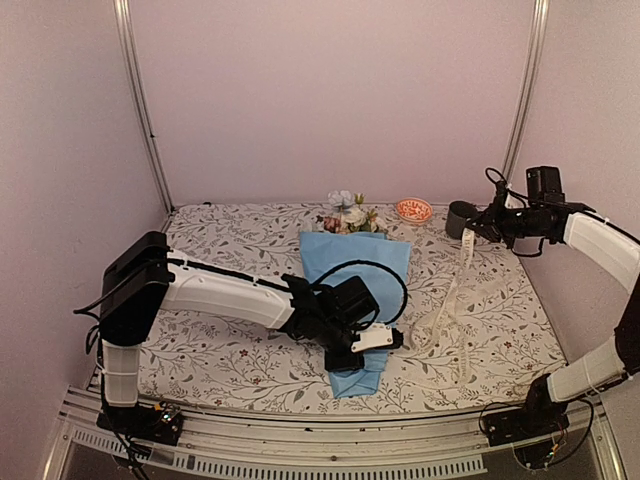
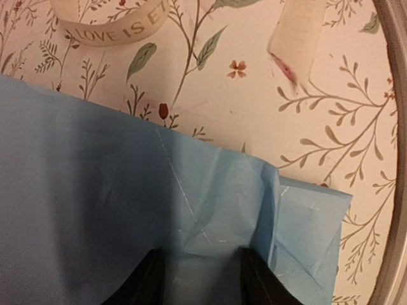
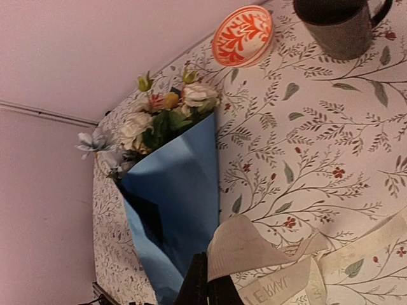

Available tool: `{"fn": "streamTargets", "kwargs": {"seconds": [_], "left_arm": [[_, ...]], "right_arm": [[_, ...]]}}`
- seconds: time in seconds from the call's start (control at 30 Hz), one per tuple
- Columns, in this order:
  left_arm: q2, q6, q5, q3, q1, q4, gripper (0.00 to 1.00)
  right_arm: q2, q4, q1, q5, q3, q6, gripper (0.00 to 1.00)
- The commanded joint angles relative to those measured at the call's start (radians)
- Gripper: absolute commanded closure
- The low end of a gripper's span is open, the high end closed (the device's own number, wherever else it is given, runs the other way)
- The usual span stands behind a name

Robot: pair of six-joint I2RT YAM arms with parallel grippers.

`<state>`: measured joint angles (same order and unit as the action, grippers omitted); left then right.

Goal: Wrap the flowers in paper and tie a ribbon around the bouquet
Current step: Adjust the ribbon at the center of the board, then move the ribbon to the center of the board.

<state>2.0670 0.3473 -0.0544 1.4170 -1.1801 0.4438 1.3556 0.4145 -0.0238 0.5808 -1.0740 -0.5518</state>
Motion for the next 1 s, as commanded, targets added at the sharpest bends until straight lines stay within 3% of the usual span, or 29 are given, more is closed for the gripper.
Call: {"fn": "streamTargets", "kwargs": {"seconds": [0.0, 0.03, 0.1, 0.2, 0.23, 0.27, 0.4, 0.53, 0.8, 0.97], "left_arm": [[0.039, 0.0, -0.032, 0.003, 0.007, 0.044, 0.58], [0.039, -0.001, -0.033, 0.005, 0.007, 0.045, 0.58], [0.039, -0.003, -0.03, 0.004, 0.008, 0.046, 0.58], [0.039, -0.006, -0.031, 0.005, 0.008, 0.045, 0.58], [0.039, -0.006, -0.03, 0.004, 0.007, 0.045, 0.58], [0.039, -0.006, -0.033, 0.005, 0.008, 0.045, 0.58], [0.043, -0.005, -0.034, 0.009, 0.008, 0.048, 0.58], [0.048, -0.006, -0.033, 0.017, 0.008, 0.056, 0.58], [0.057, -0.005, -0.035, 0.031, 0.008, 0.07, 0.57], [0.058, -0.006, -0.036, 0.031, 0.009, 0.07, 0.57]], "right_arm": [[0.115, 0.075, 0.045, -0.268, -0.07, 0.137, 0.94], [0.149, 0.087, 0.05, -0.3, -0.091, 0.15, 0.89], [0.22, 0.15, 0.053, -0.394, -0.145, 0.178, 0.58], [0.305, 0.293, 0.05, -0.511, -0.242, 0.216, 0.27], [0.306, 0.322, 0.043, -0.53, -0.244, 0.225, 0.06], [0.295, 0.347, 0.03, -0.558, -0.236, 0.235, 0.0], [0.222, 0.499, -0.085, -0.639, -0.192, 0.243, 0.01], [0.135, 0.594, -0.213, -0.556, -0.053, 0.183, 0.01], [0.02, 0.652, -0.474, -0.476, 0.208, -0.026, 0.01], [0.015, 0.599, -0.581, -0.395, 0.333, -0.104, 0.01]]}}
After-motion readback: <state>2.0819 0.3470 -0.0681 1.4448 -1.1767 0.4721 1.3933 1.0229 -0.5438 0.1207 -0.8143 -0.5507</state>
